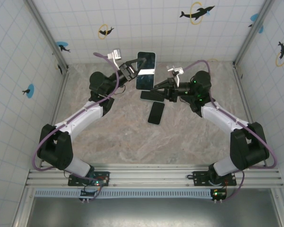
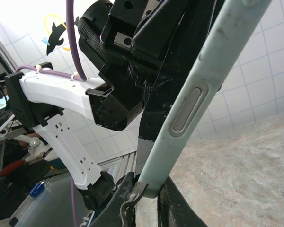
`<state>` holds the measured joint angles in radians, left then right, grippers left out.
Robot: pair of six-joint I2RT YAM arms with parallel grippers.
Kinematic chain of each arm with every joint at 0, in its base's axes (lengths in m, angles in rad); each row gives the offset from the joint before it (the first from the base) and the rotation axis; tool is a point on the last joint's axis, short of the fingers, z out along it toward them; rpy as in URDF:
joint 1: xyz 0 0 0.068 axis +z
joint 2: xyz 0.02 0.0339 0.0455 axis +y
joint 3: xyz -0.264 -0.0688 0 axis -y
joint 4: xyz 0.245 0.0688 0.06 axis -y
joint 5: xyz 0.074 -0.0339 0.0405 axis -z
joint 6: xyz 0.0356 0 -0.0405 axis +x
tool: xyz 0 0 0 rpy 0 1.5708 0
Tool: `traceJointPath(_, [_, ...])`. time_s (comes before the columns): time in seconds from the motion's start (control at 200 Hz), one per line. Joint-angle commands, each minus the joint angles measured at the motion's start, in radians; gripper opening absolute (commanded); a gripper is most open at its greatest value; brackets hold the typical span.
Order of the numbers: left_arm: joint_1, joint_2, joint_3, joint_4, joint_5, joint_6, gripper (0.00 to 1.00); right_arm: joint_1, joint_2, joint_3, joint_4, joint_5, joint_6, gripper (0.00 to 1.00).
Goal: Take the phone out of the phone case
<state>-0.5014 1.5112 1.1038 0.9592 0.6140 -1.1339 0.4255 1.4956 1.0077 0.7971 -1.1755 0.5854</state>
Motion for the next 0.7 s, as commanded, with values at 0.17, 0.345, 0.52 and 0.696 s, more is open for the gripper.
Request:
traceJointPath(0.17, [-0.023,-0.017,0.041,0.126,0.04,-0.123,0.0,-0.004,0.023,0.096,-0.238,0.081,-0.215,0.09])
traceJointPath(0.345, [-0.031,-0.003,0.062,0.124,0.046,-0.162,0.0,-0.01,0.025,0.116,-0.39,0.135,-0.339,0.08])
traceJointPath(0.52, [-0.041,0.006,0.083,0.083,0.063,-0.179,0.0,-0.01,0.026,0.14,-0.489,0.199,-0.424,0.07])
traceJointPath(0.696, [-0.043,0.004,0.088,0.05,0.064,-0.174,0.0,-0.011,0.019,0.171,-0.564,0.264,-0.497,0.07])
